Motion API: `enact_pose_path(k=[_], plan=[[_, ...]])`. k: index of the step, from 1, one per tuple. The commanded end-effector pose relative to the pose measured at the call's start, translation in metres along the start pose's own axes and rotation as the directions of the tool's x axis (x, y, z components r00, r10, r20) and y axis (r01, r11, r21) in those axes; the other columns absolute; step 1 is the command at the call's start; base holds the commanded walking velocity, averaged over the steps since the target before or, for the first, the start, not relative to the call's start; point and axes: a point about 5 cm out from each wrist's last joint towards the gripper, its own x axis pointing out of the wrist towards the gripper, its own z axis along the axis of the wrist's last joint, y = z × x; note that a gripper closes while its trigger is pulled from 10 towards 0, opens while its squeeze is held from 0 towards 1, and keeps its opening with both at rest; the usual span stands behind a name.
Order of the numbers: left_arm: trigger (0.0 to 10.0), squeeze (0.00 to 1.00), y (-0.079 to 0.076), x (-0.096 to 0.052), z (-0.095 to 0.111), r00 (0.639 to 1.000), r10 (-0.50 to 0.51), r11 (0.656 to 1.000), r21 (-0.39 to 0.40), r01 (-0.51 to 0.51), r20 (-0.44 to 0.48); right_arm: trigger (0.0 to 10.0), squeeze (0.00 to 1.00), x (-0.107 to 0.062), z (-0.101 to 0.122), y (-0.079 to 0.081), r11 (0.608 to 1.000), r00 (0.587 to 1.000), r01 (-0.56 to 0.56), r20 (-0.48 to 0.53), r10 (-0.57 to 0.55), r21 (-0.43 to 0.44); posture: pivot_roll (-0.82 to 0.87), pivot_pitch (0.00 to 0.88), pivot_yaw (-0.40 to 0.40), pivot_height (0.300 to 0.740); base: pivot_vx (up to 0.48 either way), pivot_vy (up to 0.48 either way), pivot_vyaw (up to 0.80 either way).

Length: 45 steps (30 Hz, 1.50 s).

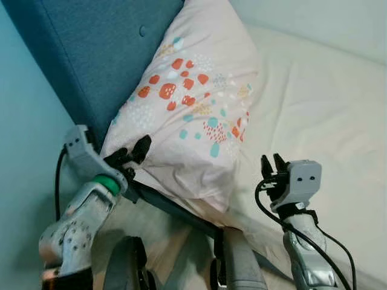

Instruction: Clean up the room

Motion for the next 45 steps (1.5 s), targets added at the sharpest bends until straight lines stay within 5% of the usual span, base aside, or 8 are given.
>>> enact_pose_path(k=[1, 15, 17, 18, 21, 22, 38, 45], plan=[[10.0, 1.00, 0.003, 0.009, -0.015, 0.998, 0.045, 0.999, -0.024, -0.046, -0.037, 10.0, 0.00, -0.002, -0.005, 0.001, 1.000, 1.000, -0.003, -0.022, 0.003, 0.009, -0.08, 0.232, 0.032, 0.610, 0.000, 0.000, 0.00], [10.0, 1.00, -0.024, 0.085, -0.041, 0.998, 0.032, 0.989, -0.139, -0.041, -0.061, 10.0, 0.00, -0.003, -0.002, -0.003, 1.000, 1.000, -0.001, -0.019, 0.001, -0.002, -0.14, 0.234, 0.014, 0.610, 0.000, 0.000, 0.00], [10.0, 0.66, -0.032, 0.096, -0.040, 0.999, 0.009, 0.987, -0.162, -0.015, -0.039, 10.0, 0.00, -0.002, -0.001, -0.002, 1.000, 1.000, 0.000, -0.016, 0.000, -0.001, -0.16, 0.234, 0.012, 0.610, 0.000, 0.000, 0.00], [10.0, 0.00, -0.038, 0.103, -0.040, 1.000, -0.006, 0.984, -0.177, 0.002, -0.022, 10.0, 0.00, -0.002, -0.001, -0.002, 1.000, 1.000, 0.001, -0.015, -0.001, -0.001, -0.16, 0.234, 0.012, 0.610, 0.000, 0.000, 0.00], [7.5, 0.00, -0.039, 0.109, -0.039, 1.000, 0.005, 0.981, -0.195, -0.008, -0.016, 10.0, 0.00, -0.002, 0.000, -0.001, 1.000, 1.000, 0.001, -0.012, -0.001, -0.002, -0.18, 0.235, 0.013, 0.610, 0.000, 0.000, 0.00], [0.0, 0.00, -0.038, 0.111, -0.039, 1.000, 0.022, 0.980, -0.196, -0.025, -0.016, 10.0, 0.00, -0.004, 0.001, -0.002, 1.000, 1.000, 0.004, -0.011, -0.005, -0.004, -0.19, 0.235, 0.019, 0.610, 0.000, 0.000, 0.00], [0.0, 0.00, -0.022, 0.109, -0.035, 0.969, 0.199, 0.970, 0.115, -0.216, 0.143, 10.0, 0.00, -0.005, 0.000, -0.001, 1.000, 1.000, 0.009, -0.016, -0.009, 0.002, -0.17, 0.245, 0.021, 0.610, 0.000, 0.000, 0.00], [0.0, 0.00, -0.088, 0.106, 0.054, 0.869, -0.070, 0.966, 0.252, -0.065, 0.491, 10.0, 0.00, -0.007, 0.001, -0.005, 1.000, 1.000, 0.017, -0.018, -0.017, -0.005, -0.17, 0.238, 0.018, 0.610, 0.000, 0.000, 0.00]])
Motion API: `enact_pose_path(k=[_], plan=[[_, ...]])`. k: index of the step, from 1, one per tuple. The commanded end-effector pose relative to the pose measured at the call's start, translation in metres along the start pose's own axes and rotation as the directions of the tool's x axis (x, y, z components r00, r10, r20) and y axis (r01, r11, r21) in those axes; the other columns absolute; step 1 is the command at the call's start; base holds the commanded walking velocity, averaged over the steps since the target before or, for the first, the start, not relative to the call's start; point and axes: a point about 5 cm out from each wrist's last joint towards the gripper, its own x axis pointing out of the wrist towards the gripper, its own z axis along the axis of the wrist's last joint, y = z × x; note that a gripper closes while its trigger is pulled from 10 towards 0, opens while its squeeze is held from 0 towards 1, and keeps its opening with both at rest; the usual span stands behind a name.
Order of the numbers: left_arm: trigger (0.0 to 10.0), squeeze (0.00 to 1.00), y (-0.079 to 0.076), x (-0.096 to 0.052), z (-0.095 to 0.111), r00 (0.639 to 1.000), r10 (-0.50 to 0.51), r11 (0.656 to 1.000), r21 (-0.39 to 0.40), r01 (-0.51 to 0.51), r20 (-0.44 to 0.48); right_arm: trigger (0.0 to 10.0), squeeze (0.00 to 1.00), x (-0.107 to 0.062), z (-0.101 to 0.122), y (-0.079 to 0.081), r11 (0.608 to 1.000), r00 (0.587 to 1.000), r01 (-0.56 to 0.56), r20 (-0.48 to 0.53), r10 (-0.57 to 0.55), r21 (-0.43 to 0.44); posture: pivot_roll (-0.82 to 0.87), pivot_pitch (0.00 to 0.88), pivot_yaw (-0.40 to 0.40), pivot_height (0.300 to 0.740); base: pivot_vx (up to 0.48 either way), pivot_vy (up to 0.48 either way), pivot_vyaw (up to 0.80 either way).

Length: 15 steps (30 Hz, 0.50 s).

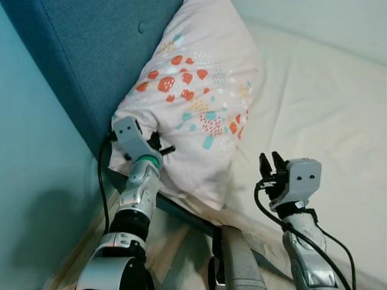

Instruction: Clean up the room

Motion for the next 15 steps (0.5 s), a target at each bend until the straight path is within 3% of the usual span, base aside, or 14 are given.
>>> enact_pose_path(k=[1, 2, 3, 4, 7, 8, 9, 10, 12, 14, 15], plan=[[0.0, 0.00, -0.031, 0.006, 0.075, 0.942, -0.112, 0.993, 0.071, 0.094, 0.317, 10.0, 0.00, -0.005, -0.005, -0.005, 1.000, 1.000, 0.015, -0.026, -0.015, -0.001, -0.16, 0.232, 0.017, 0.610, 0.000, 0.000, 0.00], [0.0, 0.00, -0.036, 0.006, 0.088, 0.921, -0.127, 0.991, 0.096, 0.099, 0.368, 10.0, 0.00, -0.004, -0.005, -0.005, 1.000, 1.000, 0.014, -0.026, -0.014, -0.001, -0.16, 0.232, 0.017, 0.610, 0.000, 0.000, 0.00], [0.0, 0.00, -0.036, 0.006, 0.088, 0.921, -0.127, 0.991, 0.096, 0.099, 0.368, 10.0, 0.00, -0.004, -0.005, -0.005, 1.000, 1.000, 0.014, -0.026, -0.014, -0.001, -0.16, 0.232, 0.017, 0.610, 0.000, 0.000, 0.00], [0.0, 0.00, -0.042, 0.004, 0.111, 0.878, -0.158, 0.984, 0.150, 0.100, 0.452, 10.0, 0.00, -0.003, -0.004, -0.004, 1.000, 1.000, 0.014, -0.022, -0.014, -0.001, -0.16, 0.232, 0.017, 0.610, 0.000, 0.000, 0.00], [0.0, 0.00, -0.046, 0.003, 0.124, 0.846, -0.178, 0.978, 0.185, 0.096, 0.503, 10.0, 0.00, -0.002, -0.003, -0.004, 1.000, 1.000, 0.013, -0.019, -0.013, -0.001, -0.16, 0.232, 0.017, 0.610, 0.000, 0.000, 0.00], [0.0, 0.00, -0.048, 0.000, 0.137, 0.802, -0.210, 0.965, 0.251, 0.077, 0.559, 10.0, 0.00, -0.001, -0.003, -0.004, 1.000, 1.000, 0.013, -0.017, -0.013, -0.001, -0.16, 0.223, 0.026, 0.610, 0.000, 0.000, 0.00], [0.0, 0.00, -0.051, 0.000, 0.140, 0.796, -0.250, 0.945, 0.318, 0.076, 0.551, 10.0, 0.00, -0.001, -0.003, -0.004, 1.000, 1.000, 0.015, -0.015, -0.015, -0.001, -0.16, 0.219, 0.026, 0.610, 0.000, 0.000, 0.00], [0.0, 0.00, -0.051, 0.000, 0.140, 0.796, -0.250, 0.945, 0.318, 0.076, 0.551, 10.0, 0.00, -0.001, -0.003, -0.004, 1.000, 1.000, 0.015, -0.015, -0.015, -0.001, -0.16, 0.219, 0.026, 0.610, 0.000, 0.000, 0.00], [0.0, 0.00, -0.037, 0.008, 0.105, 0.898, -0.216, 0.901, 0.432, 0.033, 0.383, 10.0, 0.00, -0.002, -0.004, -0.005, 1.000, 1.000, 0.018, -0.017, -0.018, -0.001, -0.15, 0.218, 0.032, 0.610, 0.000, 0.000, 0.00], [0.0, 0.00, -0.037, 0.008, 0.105, 0.898, -0.216, 0.901, 0.432, 0.033, 0.383, 10.0, 0.00, -0.002, -0.004, -0.005, 1.000, 1.000, 0.018, -0.017, -0.018, -0.001, -0.15, 0.218, 0.032, 0.610, 0.000, 0.000, 0.00], [0.0, 0.00, -0.019, 0.010, 0.076, 0.947, -0.158, 0.856, 0.518, -0.010, 0.279, 10.0, 0.00, -0.002, -0.004, -0.005, 1.000, 1.000, 0.020, -0.018, -0.020, -0.002, -0.15, 0.218, 0.032, 0.610, 0.000, 0.000, 0.00]])
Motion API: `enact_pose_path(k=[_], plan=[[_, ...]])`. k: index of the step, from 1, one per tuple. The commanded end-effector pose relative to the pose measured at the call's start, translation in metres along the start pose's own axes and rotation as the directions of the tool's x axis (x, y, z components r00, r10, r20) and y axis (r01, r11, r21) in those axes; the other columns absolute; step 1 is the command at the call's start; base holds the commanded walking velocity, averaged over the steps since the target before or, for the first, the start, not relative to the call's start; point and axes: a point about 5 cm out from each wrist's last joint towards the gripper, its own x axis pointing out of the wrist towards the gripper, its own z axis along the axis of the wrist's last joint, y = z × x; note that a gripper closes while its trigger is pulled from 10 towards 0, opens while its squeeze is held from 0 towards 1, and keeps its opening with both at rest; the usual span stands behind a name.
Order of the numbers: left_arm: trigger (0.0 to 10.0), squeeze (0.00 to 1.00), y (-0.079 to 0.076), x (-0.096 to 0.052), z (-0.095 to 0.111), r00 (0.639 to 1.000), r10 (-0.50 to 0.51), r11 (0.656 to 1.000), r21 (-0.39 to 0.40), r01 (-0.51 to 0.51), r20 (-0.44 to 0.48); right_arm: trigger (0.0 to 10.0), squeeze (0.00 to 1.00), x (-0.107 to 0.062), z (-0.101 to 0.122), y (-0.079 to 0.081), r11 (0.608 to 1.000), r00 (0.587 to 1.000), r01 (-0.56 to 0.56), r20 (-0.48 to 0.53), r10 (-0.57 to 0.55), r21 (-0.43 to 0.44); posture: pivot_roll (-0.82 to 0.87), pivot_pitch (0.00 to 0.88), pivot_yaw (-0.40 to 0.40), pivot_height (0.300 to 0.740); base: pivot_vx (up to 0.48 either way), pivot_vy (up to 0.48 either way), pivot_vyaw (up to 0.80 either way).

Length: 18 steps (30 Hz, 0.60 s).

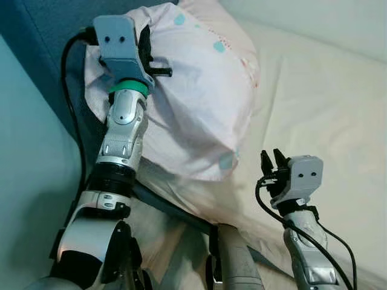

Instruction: Clean up the room

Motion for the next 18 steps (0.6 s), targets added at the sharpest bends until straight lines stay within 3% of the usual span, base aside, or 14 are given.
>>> enact_pose_path(k=[1, 2, 3, 4, 5, 6, 8, 9, 10, 13, 14, 15, 16, 18], plan=[[0.0, 0.00, 0.005, -0.007, -0.020, 0.996, 0.025, 0.998, 0.063, -0.020, -0.085, 10.0, 0.00, -0.006, -0.007, -0.004, 1.000, 0.999, 0.018, -0.031, -0.018, 0.001, -0.15, 0.218, 0.032, 0.610, 0.000, 0.000, 0.00], [0.0, 0.00, 0.005, -0.007, -0.020, 0.996, 0.025, 0.998, 0.063, -0.020, -0.085, 10.0, 0.00, -0.006, -0.007, -0.004, 1.000, 0.999, 0.018, -0.031, -0.018, 0.001, -0.15, 0.218, 0.032, 0.610, 0.000, 0.000, 0.00], [0.0, 0.00, 0.019, -0.024, -0.054, 0.967, 0.103, 0.988, 0.135, -0.073, -0.233, 10.0, 0.00, -0.007, -0.007, -0.005, 1.000, 0.999, 0.022, -0.031, -0.022, 0.000, -0.16, 0.219, 0.037, 0.610, 0.000, 0.000, 0.00], [0.0, 0.00, 0.030, -0.045, -0.085, 0.922, 0.123, 0.973, 0.227, -0.039, -0.367, 10.0, 0.00, -0.008, -0.008, -0.006, 1.000, 0.999, 0.026, -0.032, -0.026, -0.001, -0.15, 0.221, 0.033, 0.610, 0.000, 0.000, 0.00], [0.0, 0.00, 0.036, -0.065, -0.111, 0.864, 0.117, 0.965, 0.263, 0.019, -0.490, 10.0, 0.00, -0.009, -0.009, -0.007, 1.000, 0.999, 0.026, -0.038, -0.026, -0.001, -0.15, 0.223, 0.027, 0.610, 0.000, 0.000, 0.00], [0.0, 0.00, 0.036, -0.065, -0.111, 0.864, 0.117, 0.965, 0.263, 0.019, -0.490, 10.0, 0.00, -0.009, -0.009, -0.007, 1.000, 0.999, 0.026, -0.038, -0.026, -0.001, -0.15, 0.223, 0.027, 0.610, 0.000, 0.000, 0.00], [0.0, 0.00, 0.033, -0.091, -0.137, 0.764, 0.053, 0.972, 0.208, 0.108, -0.643, 10.0, 0.00, -0.009, -0.010, -0.005, 1.000, 0.999, 0.014, -0.045, -0.014, -0.004, -0.15, 0.223, 0.027, 0.610, 0.000, 0.000, 0.00], [0.0, 0.00, 0.033, -0.091, -0.137, 0.764, 0.053, 0.972, 0.208, 0.108, -0.643, 10.0, 0.00, -0.009, -0.010, -0.005, 1.000, 0.999, 0.014, -0.045, -0.014, -0.004, -0.15, 0.223, 0.027, 0.610, 0.000, 0.000, 0.00], [10.0, 0.00, 0.028, -0.099, -0.142, 0.735, 0.023, 0.970, 0.194, 0.148, -0.677, 10.0, 0.00, -0.006, -0.009, -0.004, 1.000, 0.999, 0.007, -0.039, -0.007, -0.004, -0.15, 0.227, 0.024, 0.610, 0.000, 0.000, 0.00], [10.0, 0.00, 0.030, -0.098, -0.140, 0.745, 0.065, 0.968, 0.225, 0.116, -0.664, 10.0, 0.00, -0.004, -0.007, -0.004, 1.000, 0.999, 0.008, -0.033, -0.008, -0.001, -0.15, 0.227, 0.024, 0.610, 0.000, 0.000, 0.00], [10.0, 0.53, 0.033, -0.096, -0.138, 0.752, 0.109, 0.965, 0.250, 0.076, -0.650, 10.0, 0.00, -0.003, -0.007, -0.003, 1.000, 0.999, 0.009, -0.031, -0.009, 0.000, -0.14, 0.224, 0.024, 0.610, 0.000, 0.000, 0.00], [10.0, 0.53, 0.033, -0.096, -0.138, 0.752, 0.109, 0.965, 0.250, 0.076, -0.650, 10.0, 0.00, -0.003, -0.007, -0.003, 1.000, 0.999, 0.009, -0.031, -0.009, 0.000, -0.14, 0.224, 0.024, 0.610, 0.000, 0.000, 0.00], [10.0, 1.00, 0.036, -0.094, -0.135, 0.763, 0.145, 0.964, 0.265, 0.035, -0.629, 10.0, 0.00, -0.003, -0.007, -0.003, 1.000, 1.000, 0.009, -0.030, -0.009, 0.001, -0.14, 0.224, 0.024, 0.610, 0.000, 0.000, 0.00], [10.0, 1.00, 0.037, -0.092, -0.132, 0.776, 0.160, 0.968, 0.251, -0.002, -0.610, 10.0, 0.00, -0.003, -0.007, -0.002, 1.000, 1.000, 0.008, -0.030, -0.008, 0.003, -0.14, 0.224, 0.024, 0.610, 0.000, 0.000, 0.00]])
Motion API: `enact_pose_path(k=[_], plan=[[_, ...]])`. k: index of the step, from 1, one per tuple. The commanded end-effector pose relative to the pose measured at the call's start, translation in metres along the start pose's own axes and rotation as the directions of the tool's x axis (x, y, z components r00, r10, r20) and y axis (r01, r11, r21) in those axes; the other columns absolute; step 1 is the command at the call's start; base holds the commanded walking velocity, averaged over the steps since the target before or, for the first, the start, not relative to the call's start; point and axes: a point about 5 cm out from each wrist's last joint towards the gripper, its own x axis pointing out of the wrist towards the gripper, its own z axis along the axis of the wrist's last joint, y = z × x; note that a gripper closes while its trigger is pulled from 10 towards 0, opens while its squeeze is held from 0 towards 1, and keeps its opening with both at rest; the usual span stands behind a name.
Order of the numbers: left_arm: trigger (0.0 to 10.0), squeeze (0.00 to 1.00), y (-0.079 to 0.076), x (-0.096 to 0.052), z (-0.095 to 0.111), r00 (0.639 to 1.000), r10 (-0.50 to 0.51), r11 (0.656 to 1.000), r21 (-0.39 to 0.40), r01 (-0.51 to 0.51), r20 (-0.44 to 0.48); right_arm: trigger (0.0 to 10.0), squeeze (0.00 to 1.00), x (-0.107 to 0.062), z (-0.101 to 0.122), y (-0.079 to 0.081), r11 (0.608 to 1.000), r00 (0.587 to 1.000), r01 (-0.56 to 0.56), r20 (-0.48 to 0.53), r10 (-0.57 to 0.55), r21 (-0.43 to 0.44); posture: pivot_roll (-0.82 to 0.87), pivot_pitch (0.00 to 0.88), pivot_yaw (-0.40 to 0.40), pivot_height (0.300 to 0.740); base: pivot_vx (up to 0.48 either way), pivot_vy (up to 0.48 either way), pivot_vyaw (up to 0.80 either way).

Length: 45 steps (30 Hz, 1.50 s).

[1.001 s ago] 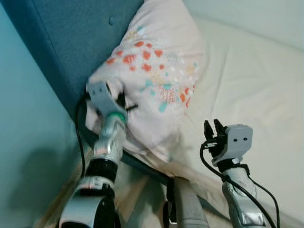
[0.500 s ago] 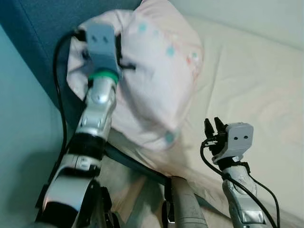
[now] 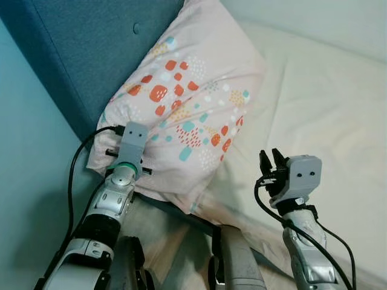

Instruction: Clean up the room

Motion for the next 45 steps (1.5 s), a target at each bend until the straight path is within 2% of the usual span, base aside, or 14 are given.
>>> enact_pose_path(k=[1, 3, 6, 7, 14, 18, 23, 25, 27, 32, 35, 39, 42, 45], plan=[[10.0, 1.00, 0.005, -0.002, -0.001, 0.999, 0.041, 0.998, -0.044, -0.040, 0.030, 10.0, 0.00, -0.006, -0.007, -0.003, 1.000, 0.999, 0.013, -0.032, -0.013, 0.004, -0.14, 0.224, 0.024, 0.610, 0.000, 0.000, 0.00], [10.0, 1.00, 0.007, -0.005, 0.017, 0.987, 0.064, 0.988, -0.150, -0.042, 0.149, 10.0, 0.00, -0.007, -0.008, -0.003, 1.000, 0.999, 0.014, -0.034, -0.014, 0.005, -0.14, 0.224, 0.024, 0.610, 0.000, 0.000, 0.00], [10.0, 1.00, 0.009, -0.009, 0.029, 0.970, 0.078, 0.983, -0.183, -0.036, 0.229, 10.0, 0.00, -0.007, -0.008, -0.003, 1.000, 0.999, 0.014, -0.035, -0.013, 0.005, -0.14, 0.224, 0.024, 0.610, 0.000, 0.000, 0.00], [10.0, 0.00, 0.012, -0.016, 0.048, 0.938, 0.105, 0.974, -0.227, -0.029, 0.329, 10.0, 0.00, -0.007, -0.008, -0.002, 1.000, 0.999, 0.012, -0.035, -0.012, 0.006, -0.14, 0.224, 0.024, 0.610, 0.000, 0.000, 0.00], [10.0, 0.00, 0.020, -0.026, 0.053, 0.932, 0.115, 0.972, -0.234, -0.033, 0.345, 10.0, 0.00, -0.006, -0.008, -0.002, 1.000, 0.999, 0.011, -0.033, -0.011, 0.007, -0.14, 0.224, 0.024, 0.610, 0.000, 0.000, 0.00], [10.0, 0.00, 0.031, -0.046, 0.046, 0.940, 0.048, 0.983, -0.185, 0.017, 0.338, 10.0, 0.00, -0.006, -0.010, -0.002, 1.000, 0.999, 0.008, -0.038, -0.008, 0.009, -0.12, 0.231, 0.027, 0.610, 0.000, 0.000, 0.00], [10.0, 0.00, 0.037, -0.074, -0.002, 0.977, -0.171, 0.980, -0.076, 0.181, 0.129, 10.0, 0.00, -0.002, -0.012, 0.005, 1.000, 0.999, -0.012, -0.040, 0.013, 0.028, -0.07, 0.234, 0.028, 0.610, 0.000, 0.000, 0.00], [10.0, 0.00, 0.037, -0.074, -0.002, 0.977, -0.171, 0.980, -0.076, 0.181, 0.129, 10.0, 0.00, -0.002, -0.012, 0.005, 1.000, 0.999, -0.012, -0.040, 0.013, 0.028, -0.07, 0.234, 0.028, 0.610, 0.000, 0.000, 0.00], [10.0, 0.00, 0.053, -0.082, -0.012, 0.980, -0.145, 0.989, 0.026, 0.143, 0.137, 10.0, 0.00, 0.000, -0.011, 0.005, 0.999, 0.999, -0.016, -0.035, 0.017, 0.030, -0.06, 0.228, 0.032, 0.610, 0.000, 0.000, 0.00], [10.0, 0.00, 0.059, -0.091, -0.006, 0.967, -0.166, 0.986, 0.044, 0.160, 0.193, 10.0, 0.00, -0.001, -0.012, 0.003, 1.000, 0.999, -0.014, -0.038, 0.015, 0.027, -0.05, 0.228, 0.031, 0.610, 0.000, 0.000, 0.00], [10.0, 0.00, 0.053, -0.108, 0.013, 0.905, -0.345, 0.927, -0.058, 0.370, 0.249, 10.0, 0.00, -0.002, -0.014, 0.002, 1.000, 0.999, -0.014, -0.043, 0.016, 0.026, -0.03, 0.228, 0.026, 0.610, 0.000, 0.000, 0.00], [10.0, 0.00, 0.039, -0.116, 0.039, 0.822, -0.459, 0.867, -0.032, 0.497, 0.337, 10.0, 0.00, 0.000, -0.015, 0.005, 0.999, 0.999, -0.019, -0.045, 0.021, 0.029, -0.02, 0.223, 0.022, 0.610, 0.000, 0.000, 0.00], [10.0, 0.00, 0.017, -0.103, 0.055, 0.816, -0.413, 0.875, -0.073, 0.479, 0.405, 10.0, 0.00, 0.004, -0.011, 0.012, 1.000, 1.000, -0.019, -0.021, 0.019, 0.016, -0.03, 0.204, 0.026, 0.610, 0.000, 0.000, 0.00], [10.0, 0.00, -0.017, -0.094, 0.072, 0.778, -0.427, 0.837, -0.126, 0.533, 0.460, 10.0, 0.00, 0.008, -0.003, 0.014, 1.000, 1.000, 0.003, 0.020, -0.003, -0.015, -0.05, 0.190, 0.017, 0.610, 0.000, 0.000, 0.00]])
